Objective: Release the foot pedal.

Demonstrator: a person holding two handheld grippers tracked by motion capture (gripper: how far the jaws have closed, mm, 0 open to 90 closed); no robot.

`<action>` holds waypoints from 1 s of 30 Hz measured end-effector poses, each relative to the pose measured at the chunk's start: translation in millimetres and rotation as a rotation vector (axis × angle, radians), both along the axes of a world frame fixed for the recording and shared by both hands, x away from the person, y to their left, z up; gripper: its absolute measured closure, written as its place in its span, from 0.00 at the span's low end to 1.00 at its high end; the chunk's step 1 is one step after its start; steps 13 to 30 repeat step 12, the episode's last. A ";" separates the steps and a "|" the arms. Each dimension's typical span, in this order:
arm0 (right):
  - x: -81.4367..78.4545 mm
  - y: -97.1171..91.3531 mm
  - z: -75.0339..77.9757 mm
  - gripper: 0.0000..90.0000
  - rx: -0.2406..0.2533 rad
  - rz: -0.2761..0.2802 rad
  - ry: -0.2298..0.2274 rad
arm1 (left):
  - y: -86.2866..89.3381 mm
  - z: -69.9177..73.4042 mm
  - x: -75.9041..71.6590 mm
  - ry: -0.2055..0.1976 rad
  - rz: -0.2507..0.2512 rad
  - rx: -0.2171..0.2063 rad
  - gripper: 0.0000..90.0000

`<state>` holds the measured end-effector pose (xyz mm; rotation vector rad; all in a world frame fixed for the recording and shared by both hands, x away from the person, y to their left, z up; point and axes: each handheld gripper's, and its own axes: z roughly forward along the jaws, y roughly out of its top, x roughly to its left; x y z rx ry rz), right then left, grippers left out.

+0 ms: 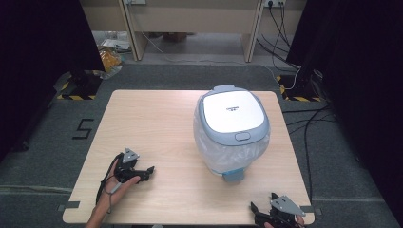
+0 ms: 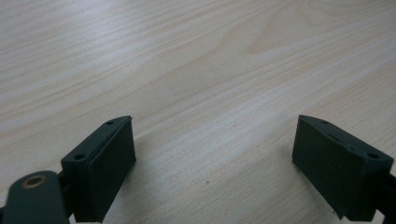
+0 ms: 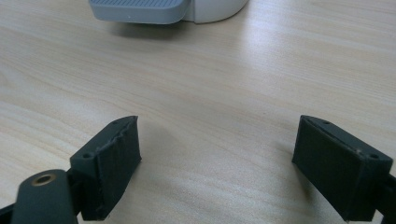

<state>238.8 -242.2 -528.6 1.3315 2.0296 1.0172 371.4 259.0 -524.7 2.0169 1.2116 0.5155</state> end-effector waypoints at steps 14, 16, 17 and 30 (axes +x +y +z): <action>0.1 0.2 -0.2 0.16 -0.003 0.000 -0.005 | 0.0 0.0 0.0 0.000 0.000 0.000 0.14; 0.1 0.2 -0.2 0.16 -0.003 0.000 -0.005 | 0.0 0.0 0.0 0.000 0.000 0.000 0.14; 0.1 0.2 -0.2 0.16 -0.003 0.000 -0.005 | 0.0 0.0 0.0 0.000 0.000 0.000 0.14; 0.1 0.2 -0.2 0.16 -0.003 0.000 -0.005 | 0.0 0.0 0.0 0.000 0.000 0.000 0.14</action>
